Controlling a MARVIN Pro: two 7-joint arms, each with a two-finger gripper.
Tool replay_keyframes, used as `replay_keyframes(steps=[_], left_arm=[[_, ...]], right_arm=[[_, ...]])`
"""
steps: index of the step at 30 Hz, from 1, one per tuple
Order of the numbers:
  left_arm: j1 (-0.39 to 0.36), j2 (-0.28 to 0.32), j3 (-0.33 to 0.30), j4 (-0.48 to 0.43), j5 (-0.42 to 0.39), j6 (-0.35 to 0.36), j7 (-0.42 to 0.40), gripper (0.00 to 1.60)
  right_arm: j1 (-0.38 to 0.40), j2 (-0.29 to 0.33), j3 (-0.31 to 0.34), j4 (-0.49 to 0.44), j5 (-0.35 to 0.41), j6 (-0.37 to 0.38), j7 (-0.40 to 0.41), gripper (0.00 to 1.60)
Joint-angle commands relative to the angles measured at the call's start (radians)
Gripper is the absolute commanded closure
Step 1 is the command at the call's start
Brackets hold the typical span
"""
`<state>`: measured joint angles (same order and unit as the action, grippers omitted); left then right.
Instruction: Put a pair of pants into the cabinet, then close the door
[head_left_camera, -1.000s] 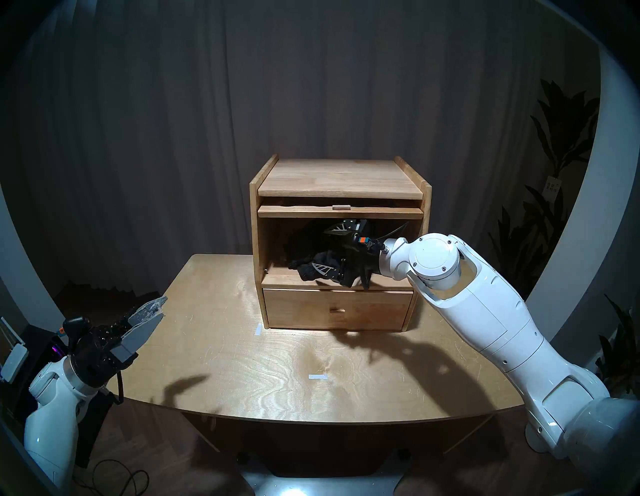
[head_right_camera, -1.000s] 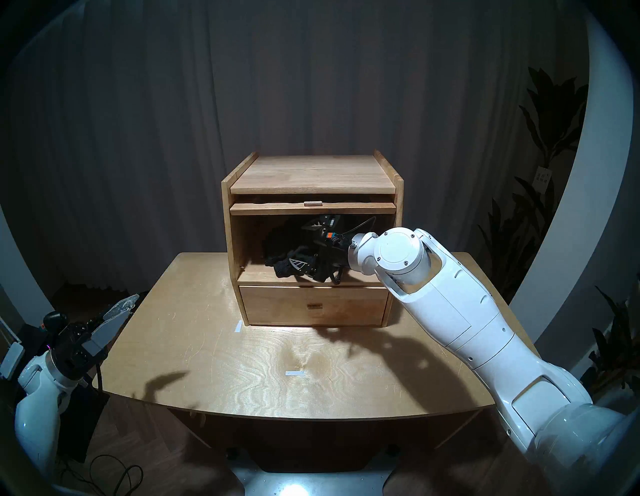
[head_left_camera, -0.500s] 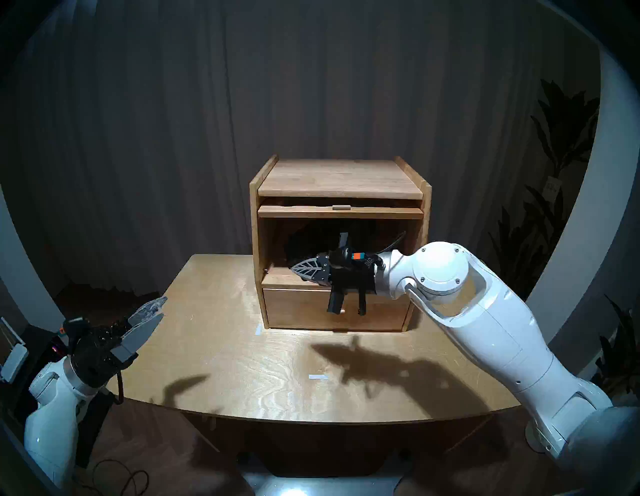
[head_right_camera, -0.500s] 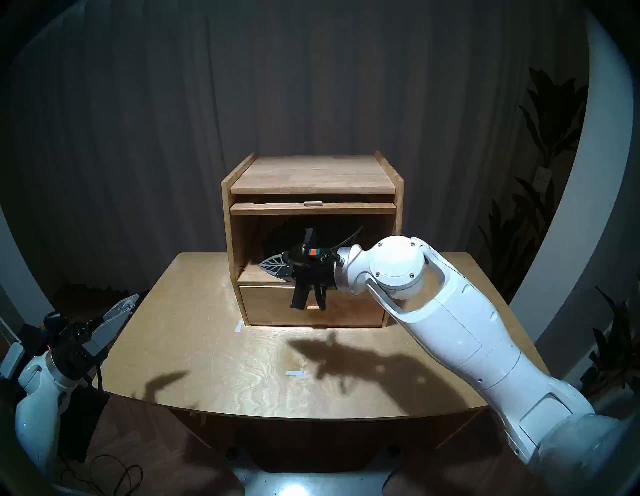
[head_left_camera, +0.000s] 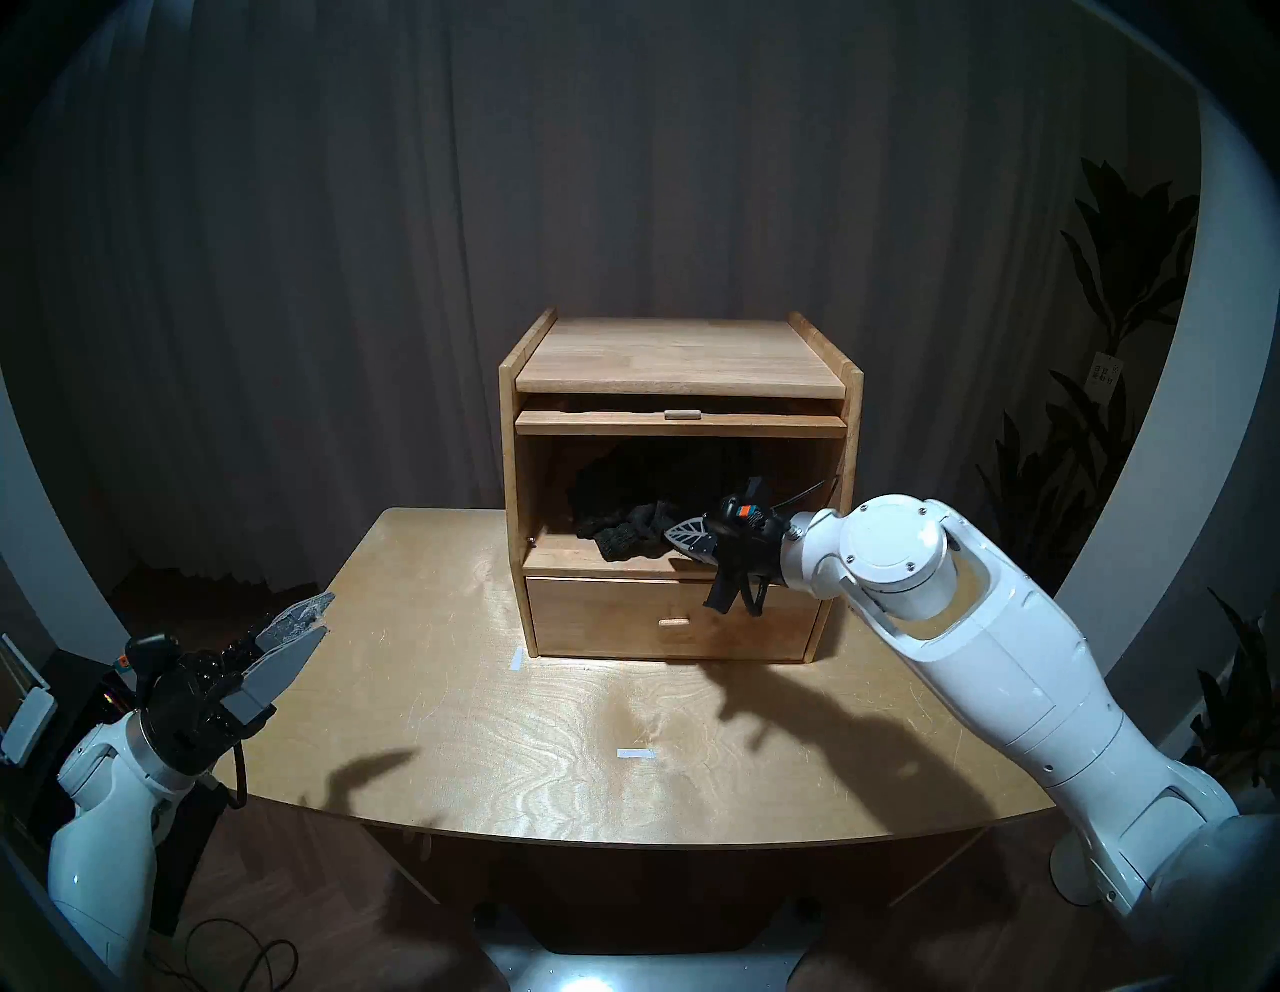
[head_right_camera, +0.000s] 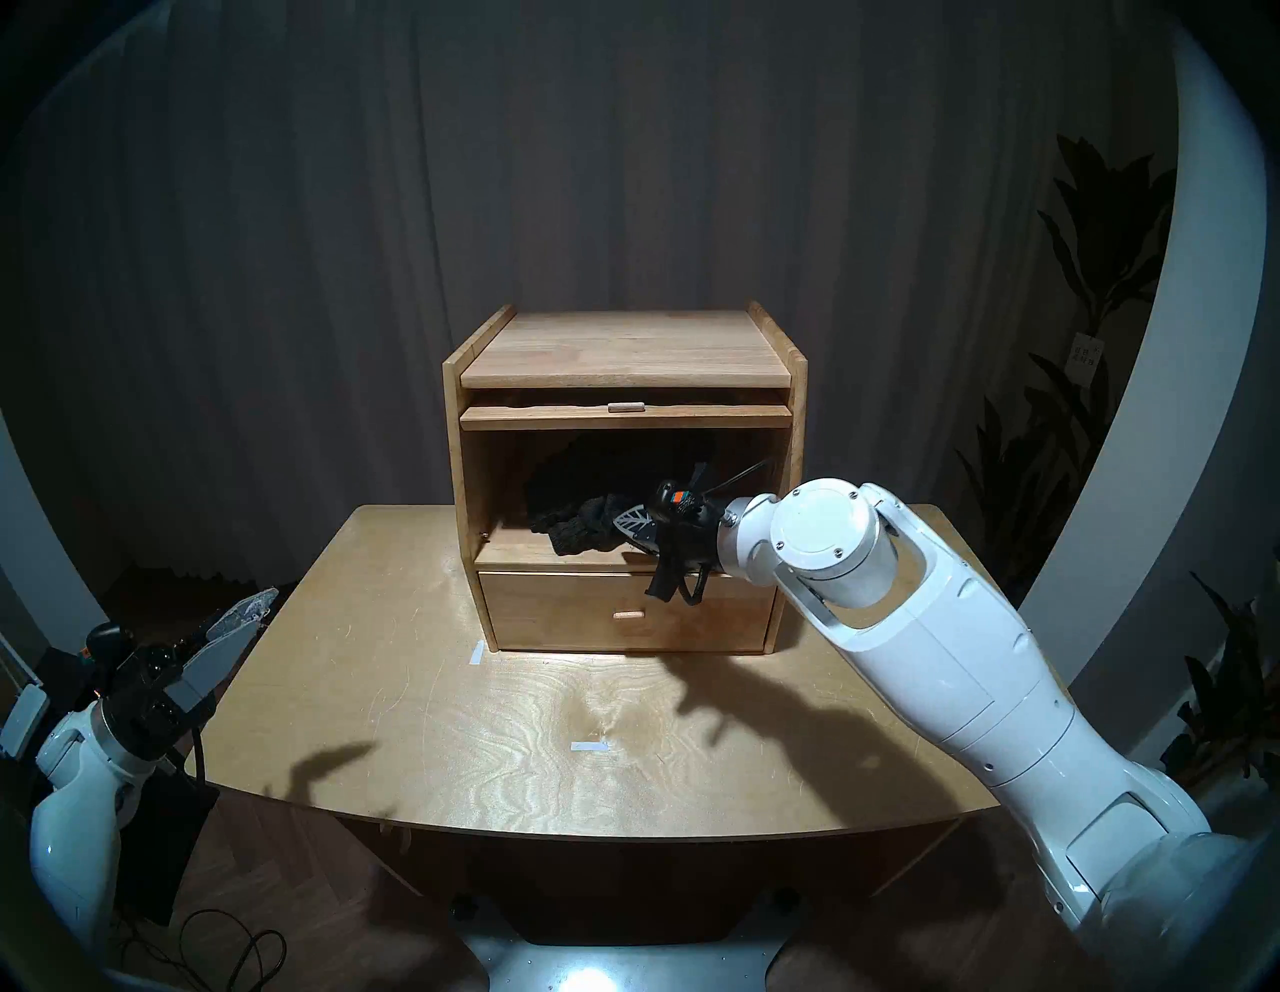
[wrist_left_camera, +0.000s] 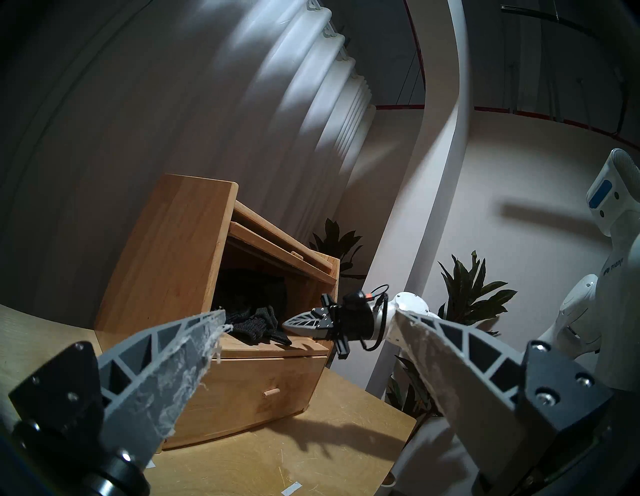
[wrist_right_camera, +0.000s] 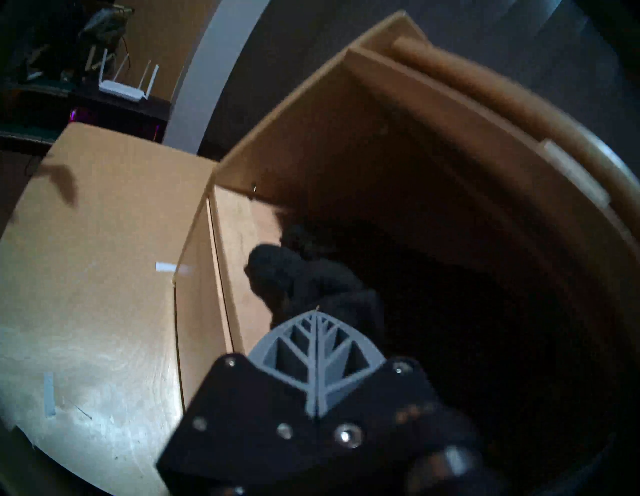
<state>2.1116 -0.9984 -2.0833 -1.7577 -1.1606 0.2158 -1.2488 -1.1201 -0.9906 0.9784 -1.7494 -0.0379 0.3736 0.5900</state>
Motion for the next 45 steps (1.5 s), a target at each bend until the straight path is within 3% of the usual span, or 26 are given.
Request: replay_keyframes(steps=[1, 5, 16, 22, 33, 39, 45], left_arm=[[-0.001, 0.001, -0.004, -0.01, -0.004, 0.002, -0.002, 0.0], [-0.001, 0.001, -0.004, -0.011, -0.004, 0.002, -0.002, 0.0], [-0.001, 0.001, -0.004, -0.011, -0.004, 0.002, -0.002, 0.0], [-0.001, 0.001, -0.004, -0.011, -0.004, 0.002, -0.002, 0.0], [-0.001, 0.001, -0.004, -0.011, -0.004, 0.002, -0.002, 0.0], [-0.001, 0.001, -0.004, -0.011, -0.004, 0.002, -0.002, 0.0], [-0.001, 0.001, -0.004, -0.011, -0.004, 0.002, -0.002, 0.0]], right_arm=[[0.064, -0.094, -0.042, -0.001, -0.019, -0.029, -0.015, 1.6], [0.07, -0.089, -0.056, -0.007, -0.03, -0.03, -0.015, 1.6], [0.144, -0.13, -0.069, 0.128, -0.075, -0.053, -0.037, 1.6], [0.217, -0.197, -0.094, 0.232, -0.109, -0.075, -0.046, 1.6], [0.272, -0.263, -0.125, 0.327, -0.132, -0.112, -0.054, 1.6], [0.319, -0.331, -0.179, 0.421, -0.171, -0.143, -0.071, 1.6], [0.372, -0.369, -0.186, 0.501, -0.187, -0.159, -0.087, 1.6]])
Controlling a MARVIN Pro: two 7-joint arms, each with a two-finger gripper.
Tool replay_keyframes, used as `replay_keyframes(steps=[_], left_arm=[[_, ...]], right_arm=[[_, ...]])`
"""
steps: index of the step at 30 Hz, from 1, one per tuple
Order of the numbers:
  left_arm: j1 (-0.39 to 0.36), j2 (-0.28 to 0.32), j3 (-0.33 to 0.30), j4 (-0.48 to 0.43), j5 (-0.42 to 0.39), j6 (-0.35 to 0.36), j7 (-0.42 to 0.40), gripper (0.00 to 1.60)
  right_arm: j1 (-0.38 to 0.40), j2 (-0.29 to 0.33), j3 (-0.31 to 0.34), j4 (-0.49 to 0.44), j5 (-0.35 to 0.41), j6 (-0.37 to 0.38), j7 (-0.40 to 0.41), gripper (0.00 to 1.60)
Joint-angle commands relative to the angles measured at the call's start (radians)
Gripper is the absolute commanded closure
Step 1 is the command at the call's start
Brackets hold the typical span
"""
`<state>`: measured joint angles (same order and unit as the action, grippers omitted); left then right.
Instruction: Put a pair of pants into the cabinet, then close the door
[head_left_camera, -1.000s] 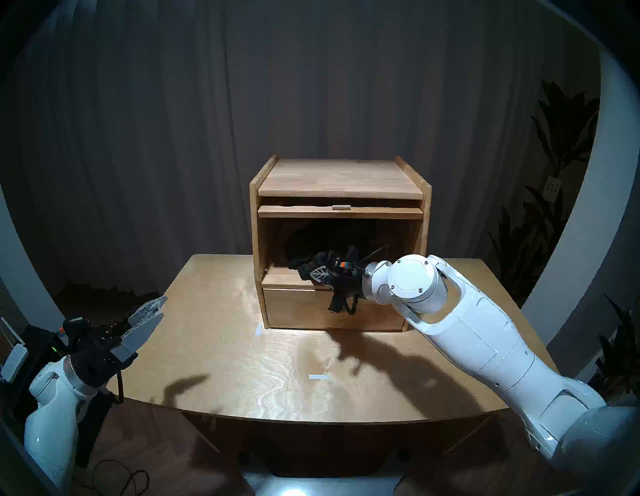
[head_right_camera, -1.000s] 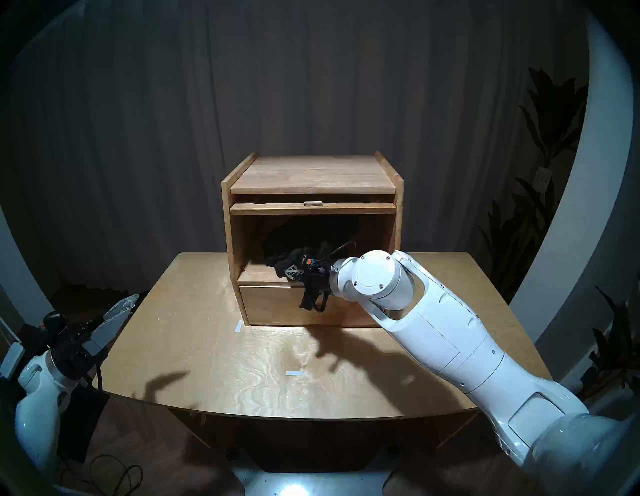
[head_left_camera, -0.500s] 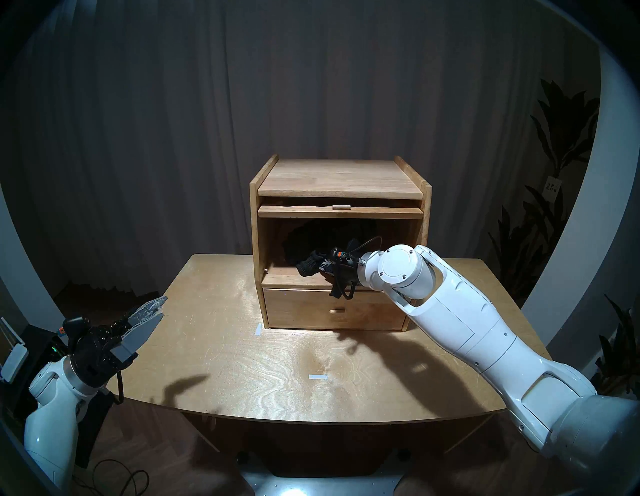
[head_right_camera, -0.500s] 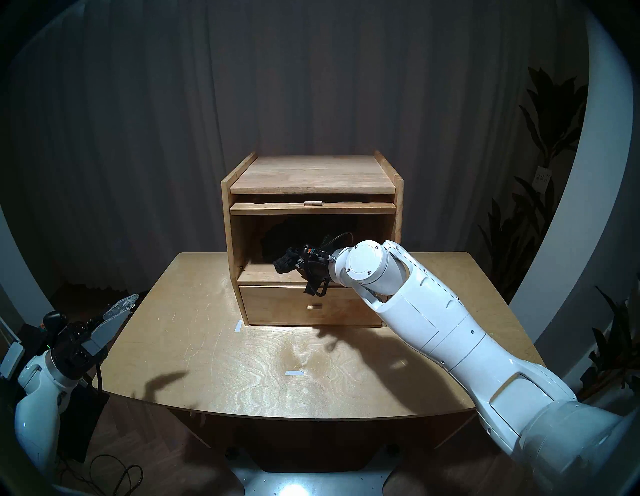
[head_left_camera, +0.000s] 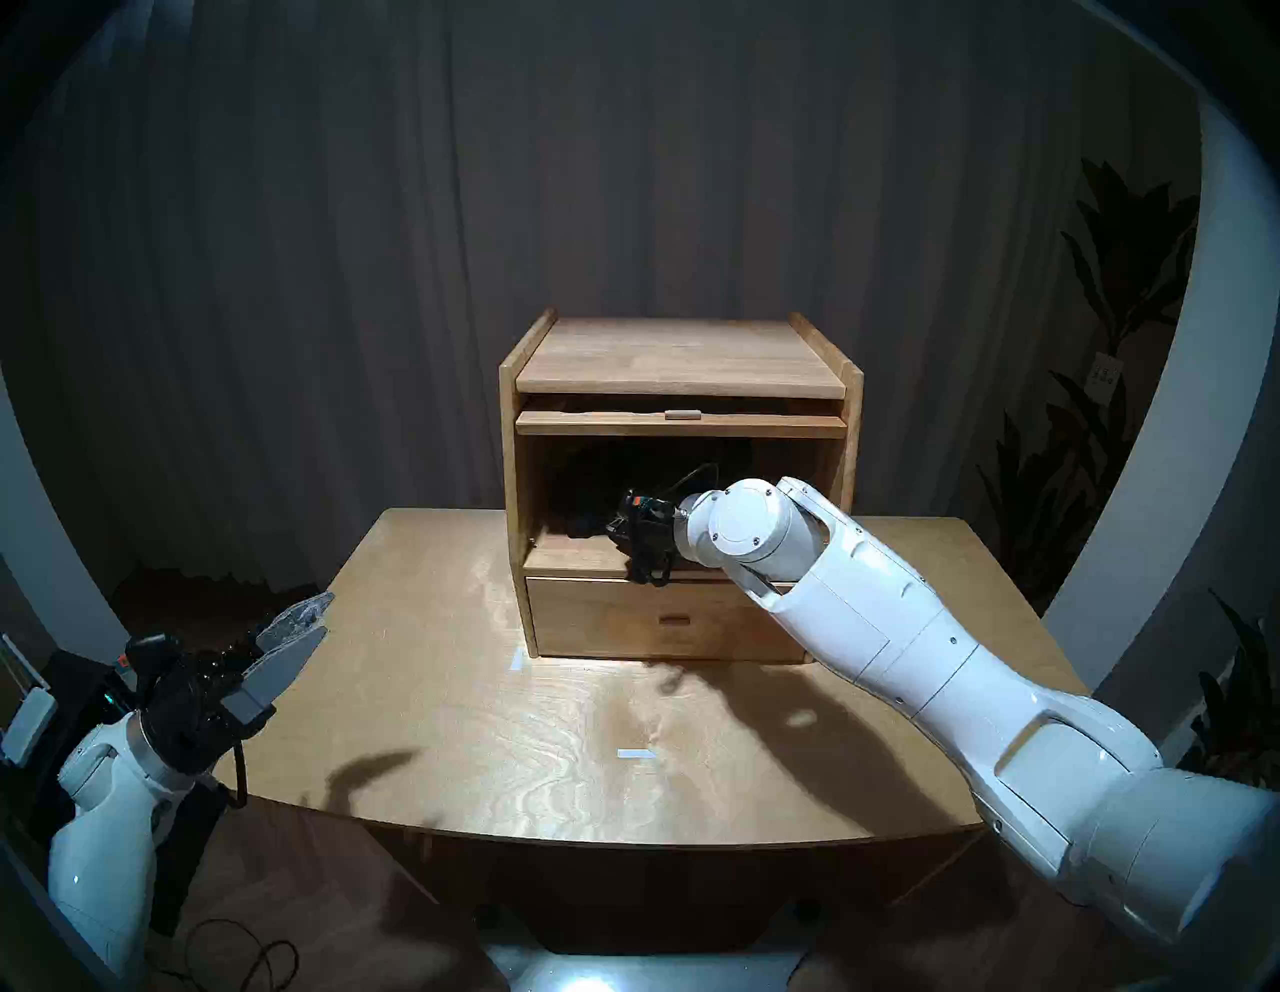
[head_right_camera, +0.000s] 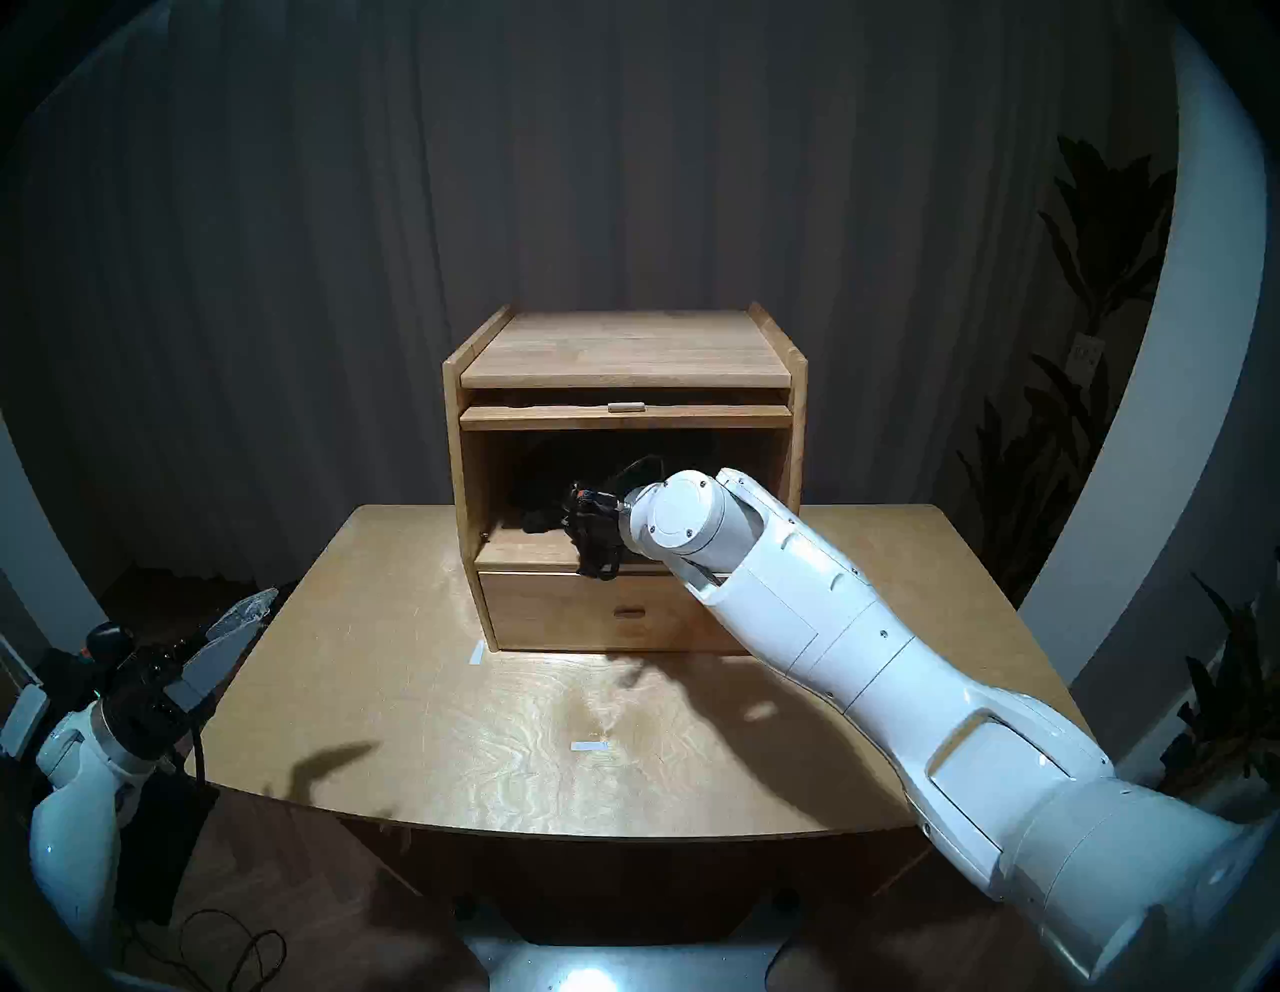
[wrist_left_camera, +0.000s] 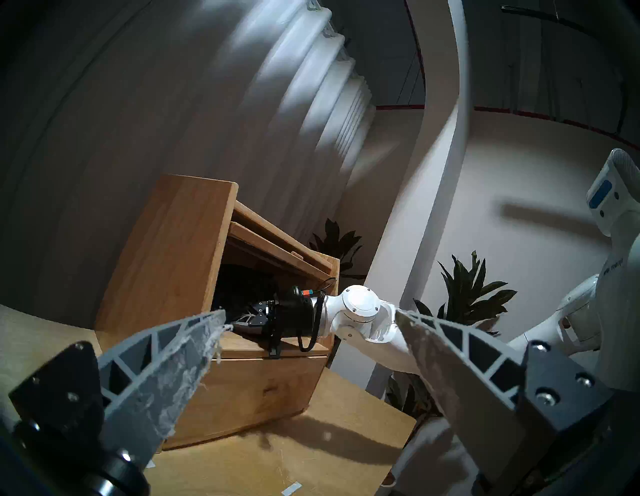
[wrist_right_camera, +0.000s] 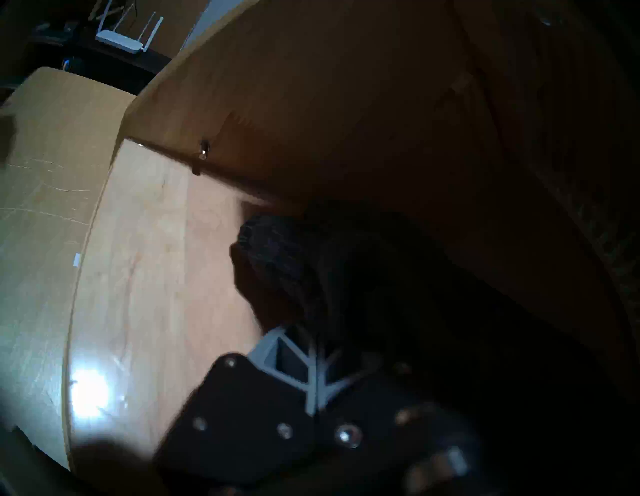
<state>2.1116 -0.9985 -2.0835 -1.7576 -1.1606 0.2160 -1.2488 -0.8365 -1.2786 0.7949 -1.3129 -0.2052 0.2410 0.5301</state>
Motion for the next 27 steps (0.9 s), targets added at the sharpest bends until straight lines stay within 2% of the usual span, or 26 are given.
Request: replay_keyframes(steps=[1, 5, 8, 9, 10, 11, 13, 14, 19, 23, 25, 27], left_arm=[[-0.001, 0.001, -0.004, -0.011, -0.004, 0.002, -0.002, 0.0], [-0.001, 0.001, -0.004, -0.011, -0.004, 0.002, -0.002, 0.0], [-0.001, 0.001, -0.004, -0.011, -0.004, 0.002, -0.002, 0.0], [-0.001, 0.001, -0.004, -0.011, -0.004, 0.002, -0.002, 0.0], [-0.001, 0.001, -0.004, -0.011, -0.004, 0.002, -0.002, 0.0], [-0.001, 0.001, -0.004, -0.011, -0.004, 0.002, -0.002, 0.0], [-0.001, 0.001, -0.003, -0.01, -0.004, 0.001, -0.002, 0.0], [-0.002, 0.001, -0.003, -0.01, -0.003, 0.001, -0.003, 0.0], [-0.003, 0.002, -0.002, -0.008, -0.003, 0.0, -0.003, 0.0], [-0.003, 0.002, -0.001, -0.006, -0.002, 0.0, -0.002, 0.0], [-0.003, 0.002, -0.001, -0.006, -0.002, 0.0, -0.002, 0.0], [-0.003, 0.002, -0.001, -0.005, -0.001, 0.0, -0.002, 0.0]], right_arm=[[0.097, -0.09, -0.001, 0.086, -0.017, -0.034, -0.028, 1.6], [0.112, -0.104, -0.002, 0.125, -0.019, -0.046, -0.033, 1.6], [0.104, -0.092, 0.004, 0.106, -0.005, -0.056, -0.017, 1.6], [0.069, -0.042, 0.01, 0.006, 0.016, -0.025, 0.034, 1.42], [0.063, -0.034, 0.013, -0.004, 0.027, -0.035, 0.048, 0.07], [0.061, -0.023, 0.008, -0.009, 0.029, -0.052, 0.066, 0.0], [0.058, -0.015, 0.007, -0.013, 0.031, -0.061, 0.082, 0.0], [0.041, 0.014, 0.005, -0.052, 0.043, -0.048, 0.119, 0.0], [0.015, 0.049, 0.009, -0.109, 0.074, -0.048, 0.185, 0.0], [-0.01, 0.002, 0.006, -0.18, 0.153, -0.084, 0.26, 0.0], [-0.006, -0.012, 0.003, -0.19, 0.16, -0.091, 0.266, 0.0], [0.025, -0.058, 0.021, -0.226, 0.193, -0.128, 0.273, 0.0]])
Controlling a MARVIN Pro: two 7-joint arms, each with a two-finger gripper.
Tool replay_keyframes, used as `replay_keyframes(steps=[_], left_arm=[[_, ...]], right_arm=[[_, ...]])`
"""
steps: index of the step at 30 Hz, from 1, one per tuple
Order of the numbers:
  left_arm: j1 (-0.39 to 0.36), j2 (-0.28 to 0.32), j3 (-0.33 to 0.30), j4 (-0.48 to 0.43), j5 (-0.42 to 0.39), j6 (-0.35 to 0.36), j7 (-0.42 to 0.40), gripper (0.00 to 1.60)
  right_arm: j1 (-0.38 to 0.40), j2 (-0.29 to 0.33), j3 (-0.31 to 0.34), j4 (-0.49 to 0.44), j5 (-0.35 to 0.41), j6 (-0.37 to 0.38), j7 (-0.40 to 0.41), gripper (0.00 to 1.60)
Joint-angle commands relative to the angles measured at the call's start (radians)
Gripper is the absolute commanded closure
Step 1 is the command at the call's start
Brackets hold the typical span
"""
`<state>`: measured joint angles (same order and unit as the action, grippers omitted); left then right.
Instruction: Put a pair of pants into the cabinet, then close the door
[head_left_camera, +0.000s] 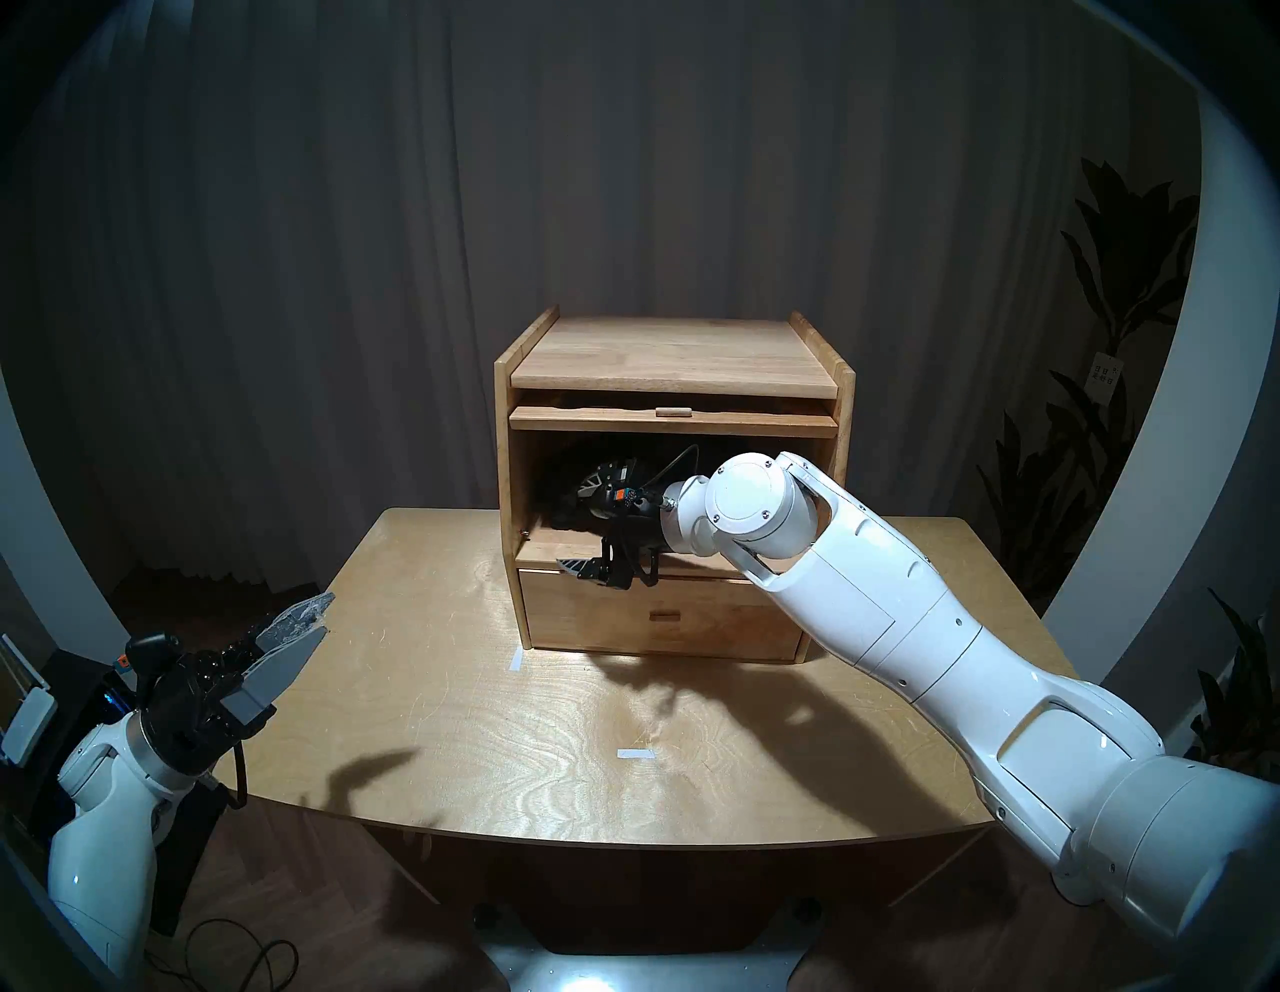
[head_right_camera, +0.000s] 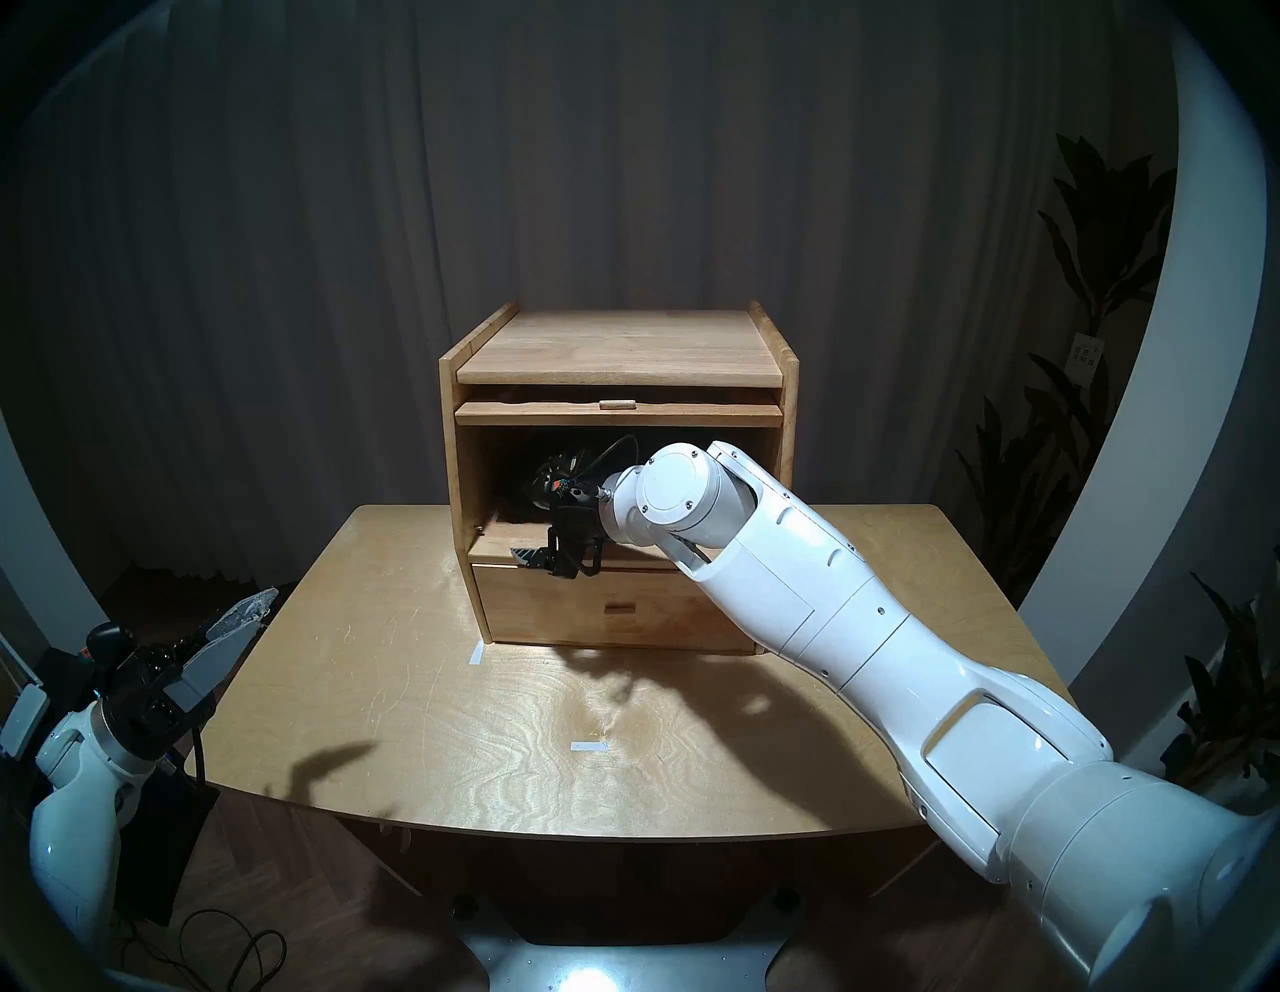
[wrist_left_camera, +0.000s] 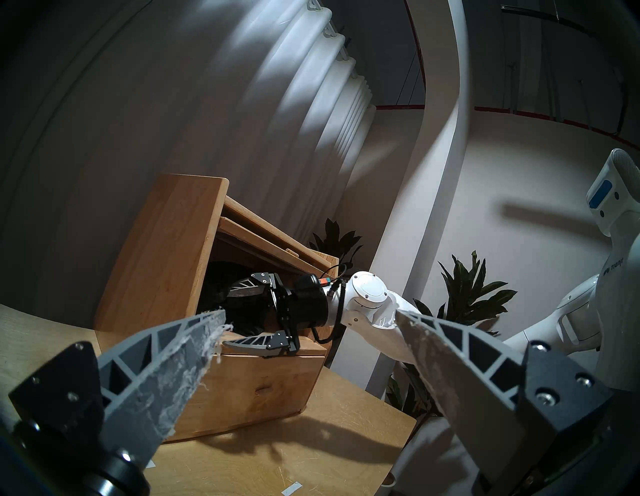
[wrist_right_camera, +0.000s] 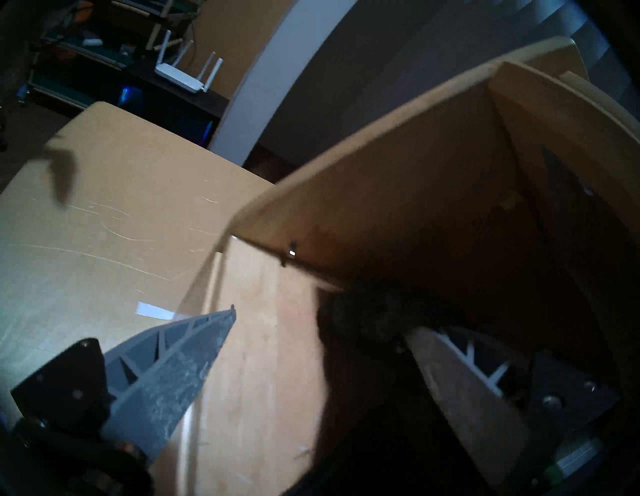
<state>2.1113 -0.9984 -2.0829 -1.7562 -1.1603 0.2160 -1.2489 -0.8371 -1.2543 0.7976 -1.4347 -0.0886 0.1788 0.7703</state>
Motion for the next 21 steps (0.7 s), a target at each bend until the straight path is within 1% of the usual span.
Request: replay_keyframes(steps=[1, 2, 4, 5, 6, 7, 8, 10, 11, 12, 13, 14, 16, 17, 18, 19, 20, 21], left_arm=[[-0.003, 0.002, -0.002, -0.006, -0.001, 0.0, -0.002, 0.0], [-0.003, 0.002, -0.002, -0.006, -0.001, 0.0, -0.002, 0.0], [-0.003, 0.002, -0.001, -0.005, -0.001, 0.0, -0.002, 0.0], [-0.003, 0.002, -0.001, -0.005, -0.001, 0.0, -0.002, 0.0], [-0.003, 0.002, -0.001, -0.005, -0.001, 0.0, -0.002, 0.0], [-0.003, 0.002, -0.001, -0.004, -0.001, 0.0, -0.002, 0.0], [-0.003, 0.002, -0.001, -0.004, -0.001, 0.0, -0.002, 0.0], [-0.003, 0.002, -0.001, -0.004, -0.001, 0.0, -0.002, 0.0], [-0.003, 0.002, -0.001, -0.004, -0.001, 0.0, -0.002, 0.0], [-0.003, 0.002, -0.001, -0.004, -0.001, 0.0, -0.002, 0.0], [-0.003, 0.002, -0.001, -0.004, -0.001, 0.0, -0.002, 0.0], [-0.003, 0.002, -0.001, -0.004, -0.001, 0.0, -0.002, 0.0], [-0.004, 0.002, -0.001, -0.005, -0.001, 0.0, -0.002, 0.0], [-0.004, 0.002, -0.001, -0.005, -0.001, 0.0, -0.002, 0.0], [-0.004, 0.002, -0.001, -0.005, -0.001, 0.0, -0.002, 0.0], [-0.004, 0.002, -0.001, -0.006, -0.002, 0.0, -0.003, 0.0], [-0.004, 0.002, -0.002, -0.006, -0.002, 0.0, -0.003, 0.0], [-0.004, 0.002, -0.002, -0.007, -0.002, 0.0, -0.003, 0.0]], right_arm=[[0.038, -0.092, 0.027, -0.115, 0.084, -0.075, 0.034, 0.0], [0.038, -0.092, 0.027, -0.115, 0.084, -0.075, 0.034, 0.0], [0.065, -0.113, 0.051, -0.147, 0.103, -0.091, 0.028, 0.0], [0.088, -0.119, 0.06, -0.141, 0.106, -0.105, 0.022, 0.0], [0.099, -0.131, 0.075, -0.16, 0.111, -0.111, 0.019, 0.0], [0.111, -0.137, 0.096, -0.176, 0.119, -0.12, 0.012, 0.0], [0.119, -0.147, 0.141, -0.194, 0.128, -0.135, -0.002, 0.0], [0.144, -0.142, 0.187, -0.229, 0.138, -0.143, -0.018, 0.0], [0.144, -0.142, 0.187, -0.229, 0.138, -0.143, -0.018, 0.0], [0.153, -0.139, 0.201, -0.244, 0.144, -0.152, -0.029, 0.0], [0.168, -0.128, 0.224, -0.264, 0.147, -0.154, -0.04, 0.0], [0.169, -0.12, 0.226, -0.268, 0.153, -0.157, -0.05, 0.0], [0.188, -0.071, 0.287, -0.321, 0.167, -0.151, -0.092, 0.0], [0.188, -0.071, 0.287, -0.321, 0.167, -0.151, -0.092, 0.0], [0.179, -0.057, 0.301, -0.333, 0.175, -0.148, -0.105, 0.0], [0.154, -0.039, 0.328, -0.357, 0.178, -0.138, -0.109, 0.0], [0.14, -0.024, 0.328, -0.358, 0.184, -0.133, -0.114, 0.0], [0.096, -0.007, 0.355, -0.383, 0.186, -0.114, -0.101, 0.0]])
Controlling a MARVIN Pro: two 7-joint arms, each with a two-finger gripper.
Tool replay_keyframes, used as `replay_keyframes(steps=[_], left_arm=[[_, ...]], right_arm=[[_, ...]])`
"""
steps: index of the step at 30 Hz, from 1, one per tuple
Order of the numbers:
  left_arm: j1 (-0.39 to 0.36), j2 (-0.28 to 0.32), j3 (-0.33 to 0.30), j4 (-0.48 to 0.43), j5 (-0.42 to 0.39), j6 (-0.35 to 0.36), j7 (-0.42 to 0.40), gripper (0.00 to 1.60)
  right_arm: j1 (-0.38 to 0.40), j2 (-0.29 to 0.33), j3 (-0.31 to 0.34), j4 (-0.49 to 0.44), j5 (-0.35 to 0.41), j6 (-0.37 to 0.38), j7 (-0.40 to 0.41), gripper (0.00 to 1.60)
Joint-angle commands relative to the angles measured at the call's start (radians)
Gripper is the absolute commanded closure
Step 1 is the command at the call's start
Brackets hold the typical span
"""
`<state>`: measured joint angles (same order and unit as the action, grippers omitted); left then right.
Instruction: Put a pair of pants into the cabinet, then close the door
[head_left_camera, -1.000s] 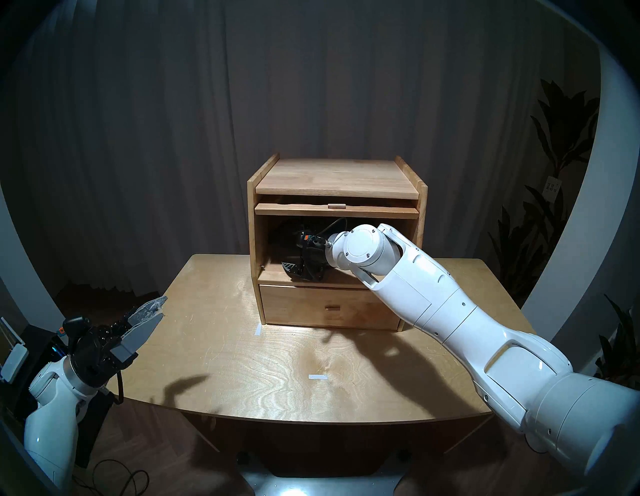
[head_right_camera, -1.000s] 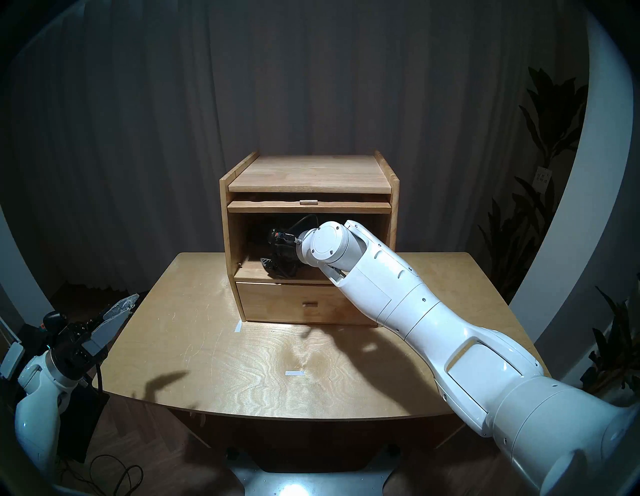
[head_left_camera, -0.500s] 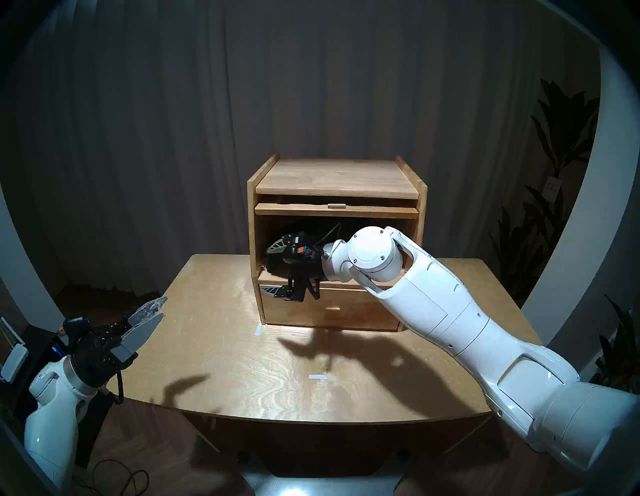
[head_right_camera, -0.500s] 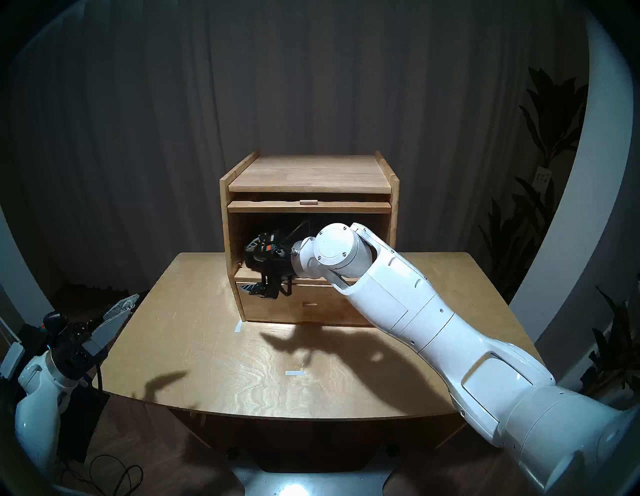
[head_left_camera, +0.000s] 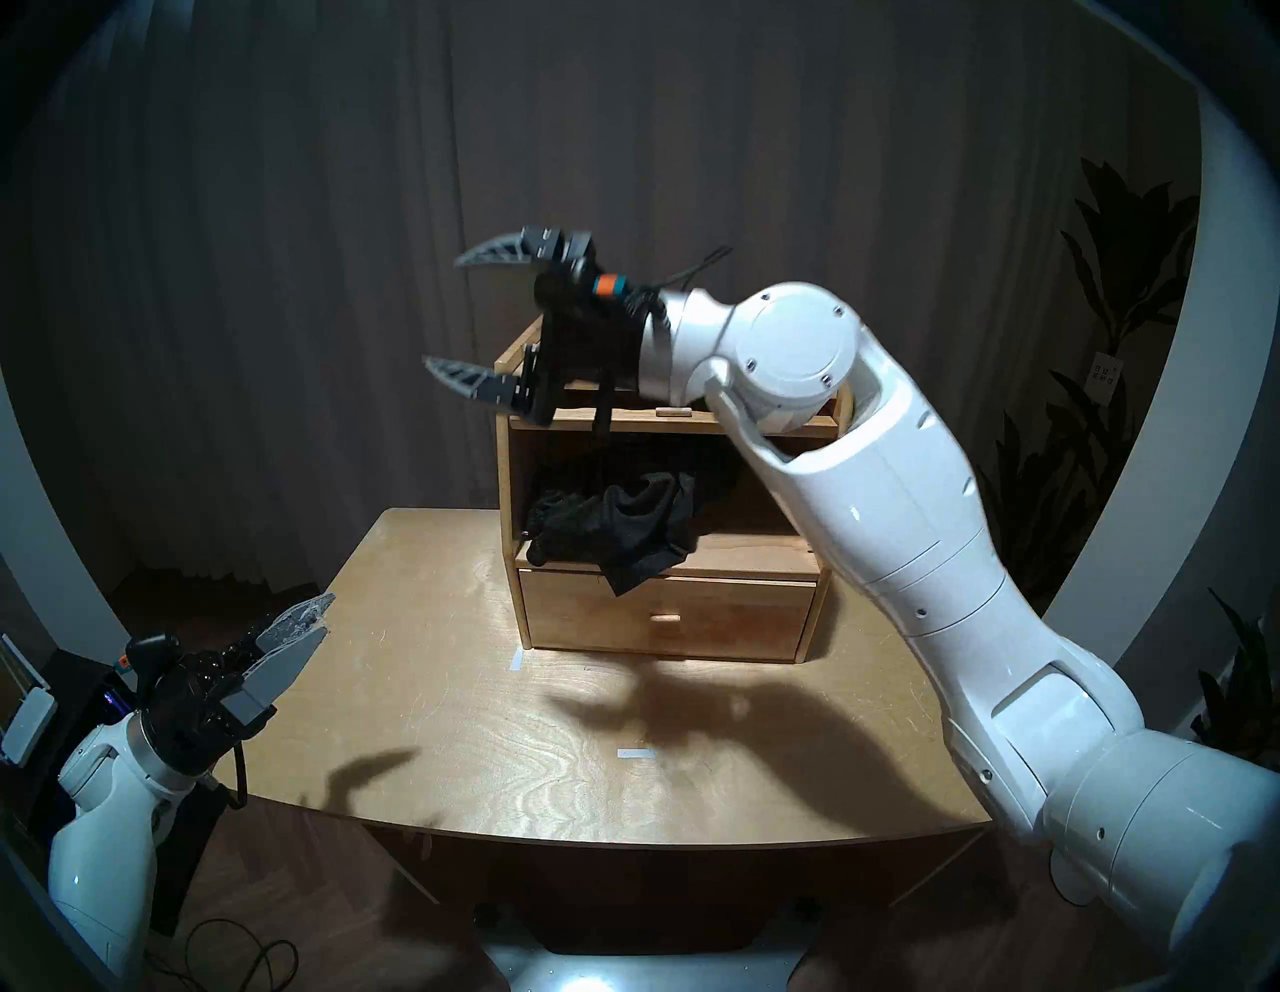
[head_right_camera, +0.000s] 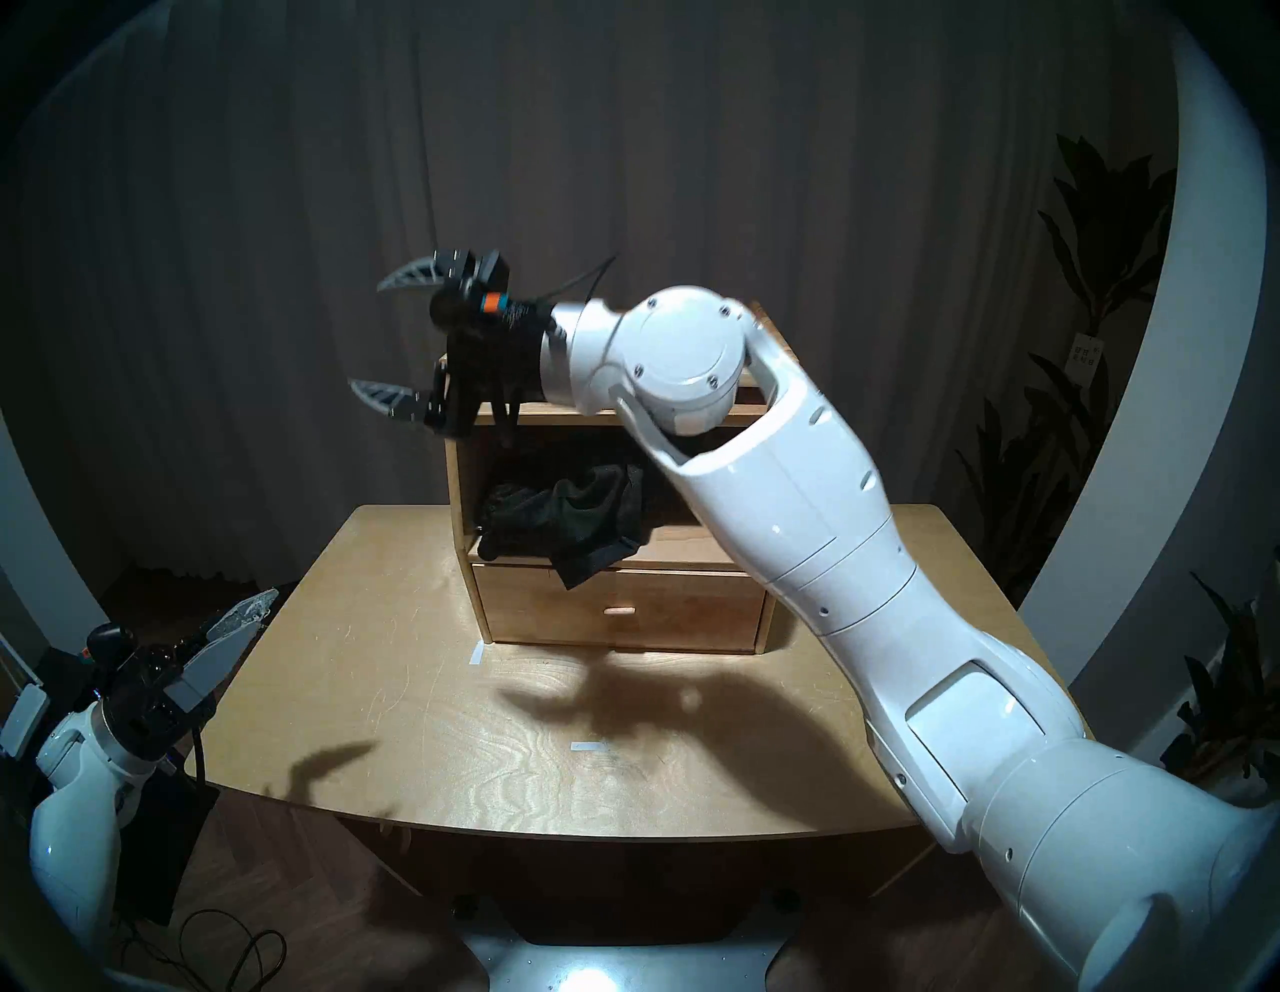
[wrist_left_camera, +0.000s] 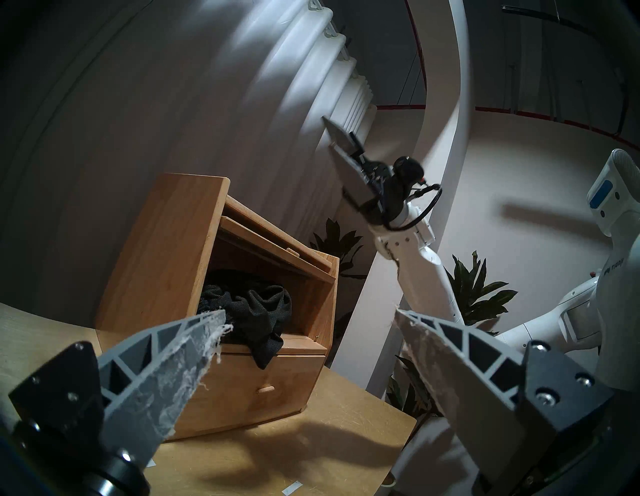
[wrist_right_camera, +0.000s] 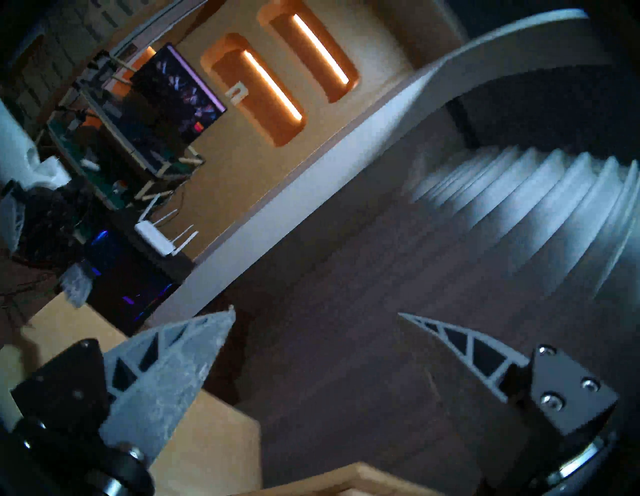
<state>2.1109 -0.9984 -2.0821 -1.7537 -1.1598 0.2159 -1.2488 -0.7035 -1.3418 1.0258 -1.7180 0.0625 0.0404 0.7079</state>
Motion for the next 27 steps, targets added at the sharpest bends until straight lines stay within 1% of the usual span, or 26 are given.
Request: replay_keyframes(steps=[1, 2, 3, 4, 5, 6, 8, 9, 11, 15, 18, 21, 23, 27], left_arm=[[-0.003, 0.002, -0.003, -0.01, -0.003, 0.0, -0.003, 0.0], [-0.003, 0.002, -0.003, -0.01, -0.003, 0.0, -0.003, 0.0], [-0.003, 0.002, -0.003, -0.009, -0.003, 0.0, -0.003, 0.0], [-0.003, 0.002, -0.003, -0.009, -0.003, 0.0, -0.003, 0.0], [-0.003, 0.002, -0.002, -0.009, -0.002, 0.0, -0.003, 0.0], [-0.003, 0.002, -0.002, -0.009, -0.002, 0.0, -0.003, 0.0], [-0.004, 0.002, -0.002, -0.008, -0.002, 0.0, -0.003, 0.0], [-0.004, 0.002, -0.002, -0.008, -0.002, 0.0, -0.002, 0.0], [-0.004, 0.002, -0.002, -0.008, -0.002, 0.0, -0.002, 0.0], [-0.004, 0.002, -0.002, -0.007, -0.002, 0.0, -0.002, 0.0], [-0.004, 0.002, -0.002, -0.007, -0.002, 0.0, -0.002, 0.0], [-0.004, 0.002, -0.002, -0.008, -0.002, 0.0, -0.003, 0.0], [-0.004, 0.002, -0.002, -0.008, -0.002, 0.0, -0.003, 0.0], [-0.003, 0.002, -0.003, -0.01, -0.003, 0.0, -0.003, 0.0]], right_arm=[[-0.068, 0.1, 0.128, -0.117, 0.04, 0.036, -0.036, 0.0], [-0.097, 0.118, 0.126, -0.13, 0.042, 0.048, -0.027, 0.0], [-0.109, 0.146, 0.112, -0.161, 0.044, 0.089, -0.004, 0.0], [-0.109, 0.146, 0.112, -0.161, 0.044, 0.089, -0.004, 0.0], [-0.108, 0.151, 0.103, -0.152, 0.046, 0.097, 0.008, 1.43], [-0.118, 0.169, 0.086, -0.153, 0.052, 0.116, 0.027, 1.6], [-0.135, 0.193, 0.055, -0.151, 0.056, 0.139, 0.05, 1.6], [-0.163, 0.224, 0.034, -0.157, 0.063, 0.168, 0.075, 1.6], [-0.172, 0.234, 0.026, -0.158, 0.065, 0.179, 0.084, 1.6], [-0.232, 0.292, -0.004, -0.154, 0.075, 0.242, 0.126, 1.6], [-0.268, 0.325, -0.021, -0.123, 0.07, 0.287, 0.142, 1.6], [-0.321, 0.376, -0.025, -0.118, 0.067, 0.329, 0.153, 1.6], [-0.336, 0.389, -0.022, -0.103, 0.059, 0.353, 0.153, 1.6], [-0.389, 0.436, 0.015, -0.119, 0.051, 0.38, 0.122, 1.6]])
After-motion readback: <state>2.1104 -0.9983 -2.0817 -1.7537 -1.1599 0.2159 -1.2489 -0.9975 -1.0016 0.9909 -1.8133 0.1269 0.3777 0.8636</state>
